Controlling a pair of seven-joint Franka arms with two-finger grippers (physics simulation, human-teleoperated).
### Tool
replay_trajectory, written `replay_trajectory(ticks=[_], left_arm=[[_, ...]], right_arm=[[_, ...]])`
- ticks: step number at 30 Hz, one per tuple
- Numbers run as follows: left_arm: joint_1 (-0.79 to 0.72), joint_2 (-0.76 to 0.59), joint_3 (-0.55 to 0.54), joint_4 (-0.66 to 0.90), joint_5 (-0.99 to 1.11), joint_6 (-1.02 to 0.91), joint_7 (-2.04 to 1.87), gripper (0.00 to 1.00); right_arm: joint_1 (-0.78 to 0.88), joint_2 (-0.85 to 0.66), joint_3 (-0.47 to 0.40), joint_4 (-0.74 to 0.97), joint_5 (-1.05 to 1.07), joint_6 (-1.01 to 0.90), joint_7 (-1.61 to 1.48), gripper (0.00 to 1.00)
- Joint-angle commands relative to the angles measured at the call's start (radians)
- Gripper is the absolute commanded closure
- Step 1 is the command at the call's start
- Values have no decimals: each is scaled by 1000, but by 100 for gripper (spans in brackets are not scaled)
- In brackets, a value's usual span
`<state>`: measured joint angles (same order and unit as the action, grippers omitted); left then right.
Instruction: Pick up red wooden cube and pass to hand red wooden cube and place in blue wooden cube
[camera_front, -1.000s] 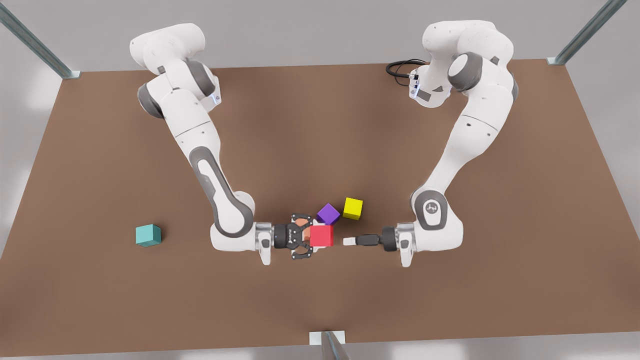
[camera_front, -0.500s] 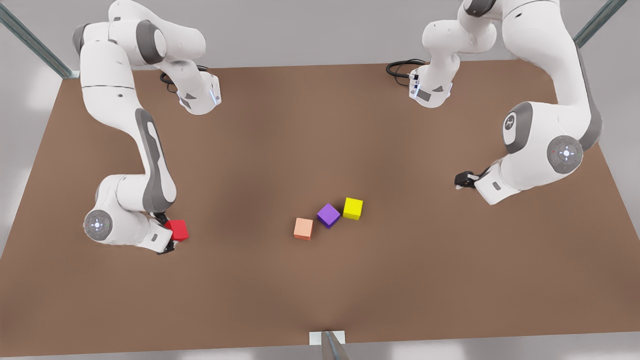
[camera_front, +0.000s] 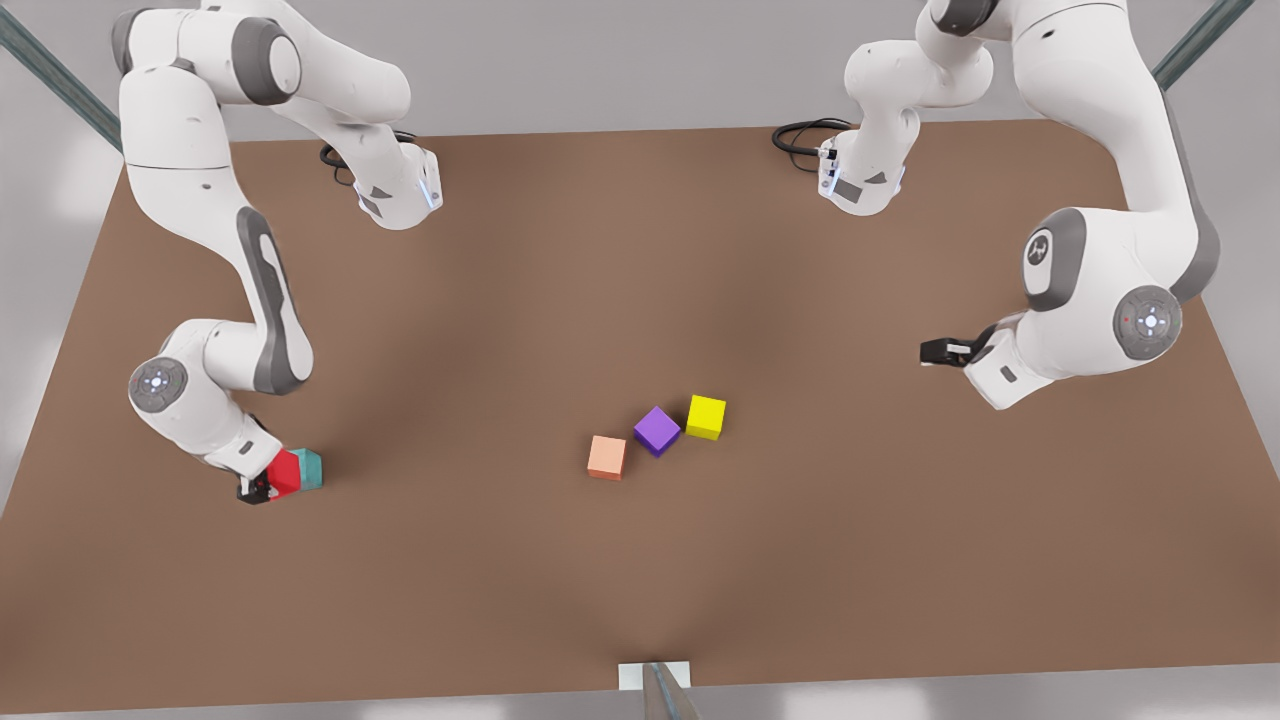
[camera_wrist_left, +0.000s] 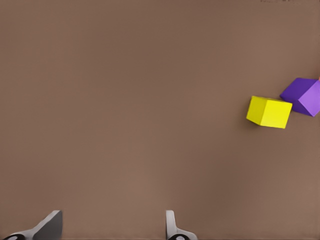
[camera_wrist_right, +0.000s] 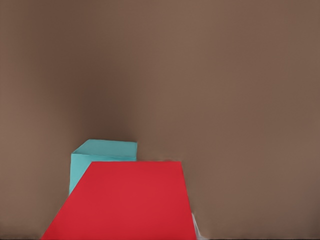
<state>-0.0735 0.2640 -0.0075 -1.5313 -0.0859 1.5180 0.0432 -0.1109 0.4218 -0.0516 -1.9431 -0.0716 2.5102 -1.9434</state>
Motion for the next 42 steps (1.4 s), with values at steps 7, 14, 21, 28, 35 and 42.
replay_trajectory(ticks=[7,14,21,28,35,42], left_arm=[[0,0,0,-3,6,-27,9,0],[-2,0,0,-3,8,-28,7,0],[9,-5,0,0,8,-50,0,0],[17,4,0,0,15,-33,4,0],[14,4,-2,0,17,-32,1,0],[14,4,-2,0,17,-32,1,0]], right_arm=[[-23,5,3,-71,-4,81,-109,22],[-30,12,3,-73,-2,81,-109,0],[-44,8,3,-68,3,53,-121,0],[-56,-86,3,-17,91,-217,-115,0],[-4,3,9,337,130,-741,1323,0],[132,-192,3,561,71,-1082,1858,0]])
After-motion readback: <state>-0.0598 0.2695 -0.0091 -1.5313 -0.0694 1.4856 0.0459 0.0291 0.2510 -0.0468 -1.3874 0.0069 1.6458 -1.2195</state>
